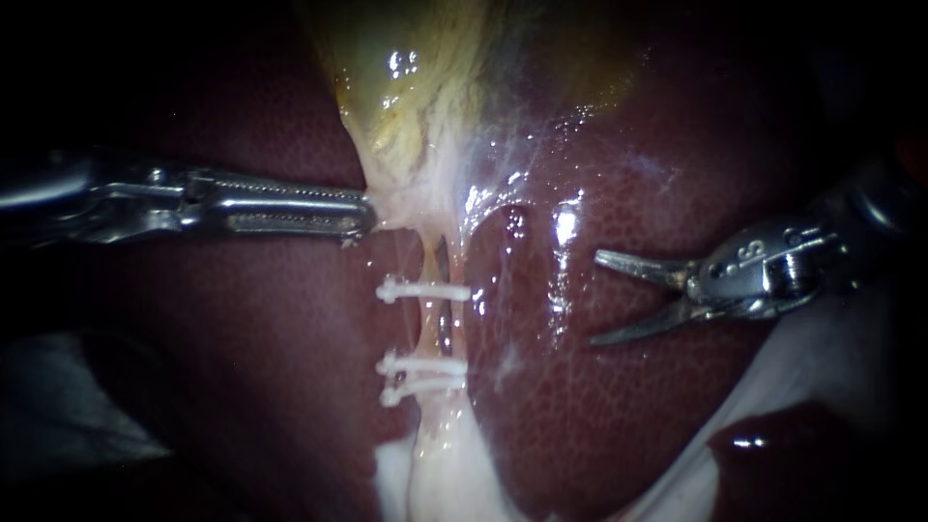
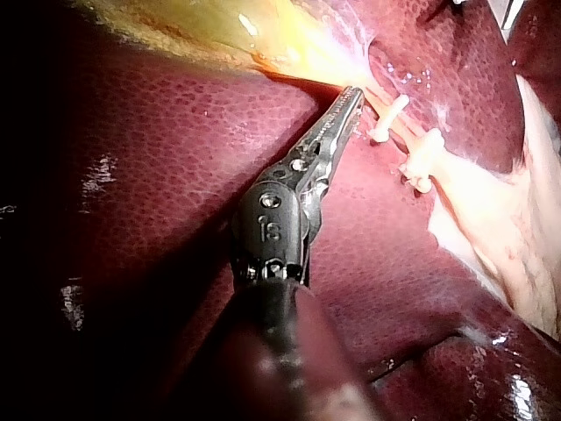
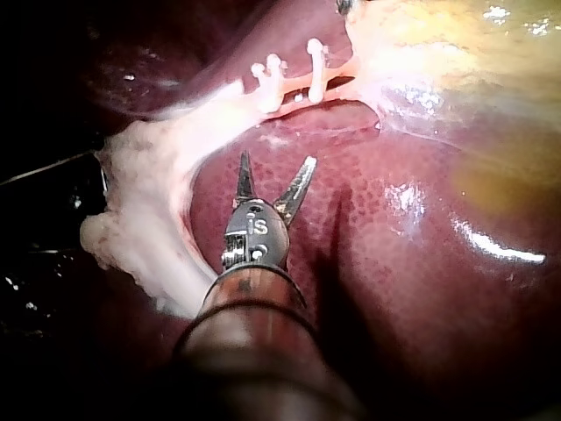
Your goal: Go to the cutting position left tube
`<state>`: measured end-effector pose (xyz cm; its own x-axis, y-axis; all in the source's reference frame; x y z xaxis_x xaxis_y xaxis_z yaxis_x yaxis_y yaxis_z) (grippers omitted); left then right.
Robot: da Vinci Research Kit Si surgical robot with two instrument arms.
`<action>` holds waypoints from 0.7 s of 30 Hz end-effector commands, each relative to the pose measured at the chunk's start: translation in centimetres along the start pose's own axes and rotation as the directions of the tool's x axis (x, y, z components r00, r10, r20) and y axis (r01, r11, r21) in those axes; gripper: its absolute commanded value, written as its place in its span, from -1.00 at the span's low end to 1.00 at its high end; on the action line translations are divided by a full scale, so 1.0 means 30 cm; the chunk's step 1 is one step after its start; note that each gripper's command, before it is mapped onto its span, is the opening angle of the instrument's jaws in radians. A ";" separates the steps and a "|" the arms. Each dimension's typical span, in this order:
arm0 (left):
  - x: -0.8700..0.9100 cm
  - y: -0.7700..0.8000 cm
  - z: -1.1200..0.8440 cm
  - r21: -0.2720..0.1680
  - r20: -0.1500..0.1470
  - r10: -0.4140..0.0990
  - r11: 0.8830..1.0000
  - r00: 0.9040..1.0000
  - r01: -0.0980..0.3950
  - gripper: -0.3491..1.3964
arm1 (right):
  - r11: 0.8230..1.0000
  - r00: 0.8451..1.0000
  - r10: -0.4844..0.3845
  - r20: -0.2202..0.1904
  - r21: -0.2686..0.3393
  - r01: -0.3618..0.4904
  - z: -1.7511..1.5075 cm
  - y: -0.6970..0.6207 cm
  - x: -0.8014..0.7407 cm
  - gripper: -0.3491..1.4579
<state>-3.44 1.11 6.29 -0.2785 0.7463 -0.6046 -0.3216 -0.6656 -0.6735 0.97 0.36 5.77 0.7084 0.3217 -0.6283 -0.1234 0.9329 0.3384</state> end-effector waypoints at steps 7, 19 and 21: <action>0.0069 0.0033 -0.0078 -0.004 0.001 -0.012 1.000 1.000 0.012 -1.00 | 1.000 1.000 0.000 -0.002 0.006 0.000 0.000 0.0000 -0.0002 0.98; 0.0168 0.0056 -0.0259 0.033 -0.025 0.009 0.999 1.000 -0.009 -1.00 | 1.000 1.000 0.001 -0.028 0.025 0.000 0.000 -0.0005 0.0006 0.98; 0.0167 0.0055 -0.0258 0.033 -0.025 0.009 0.999 1.000 -0.009 -1.00 | 0.999 0.999 0.002 -0.049 0.040 -0.001 0.001 -0.0007 0.0012 0.98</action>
<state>-2.93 1.37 5.54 -0.2591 0.7397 -0.6211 -0.3473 -0.6714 -0.6547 1.02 0.34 5.74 0.6585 0.3359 -0.6735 -0.0938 0.9245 0.3694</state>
